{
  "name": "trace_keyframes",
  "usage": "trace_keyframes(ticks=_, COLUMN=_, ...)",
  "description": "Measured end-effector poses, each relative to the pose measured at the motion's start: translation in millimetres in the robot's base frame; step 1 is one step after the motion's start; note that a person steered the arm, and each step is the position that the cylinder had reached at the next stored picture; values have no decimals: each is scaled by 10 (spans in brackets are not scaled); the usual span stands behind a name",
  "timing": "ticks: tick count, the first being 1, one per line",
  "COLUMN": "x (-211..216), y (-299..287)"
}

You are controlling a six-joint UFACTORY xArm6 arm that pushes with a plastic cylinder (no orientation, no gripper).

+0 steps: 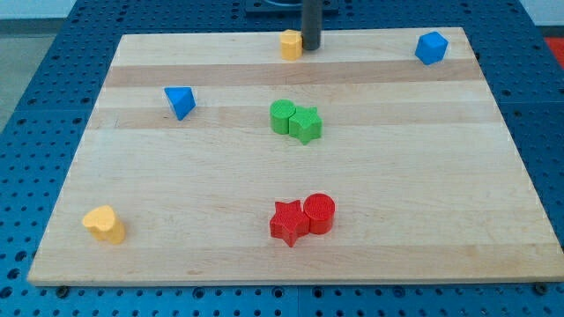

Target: Slide the yellow hexagon to the center left

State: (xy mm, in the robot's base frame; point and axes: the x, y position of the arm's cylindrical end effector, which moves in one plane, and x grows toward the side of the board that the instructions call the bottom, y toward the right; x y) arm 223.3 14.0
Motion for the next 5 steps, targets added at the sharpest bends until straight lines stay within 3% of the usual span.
trace_keyframes(ticks=2, x=-1, y=-695)
trace_keyframes(ticks=5, x=208, y=-1263)
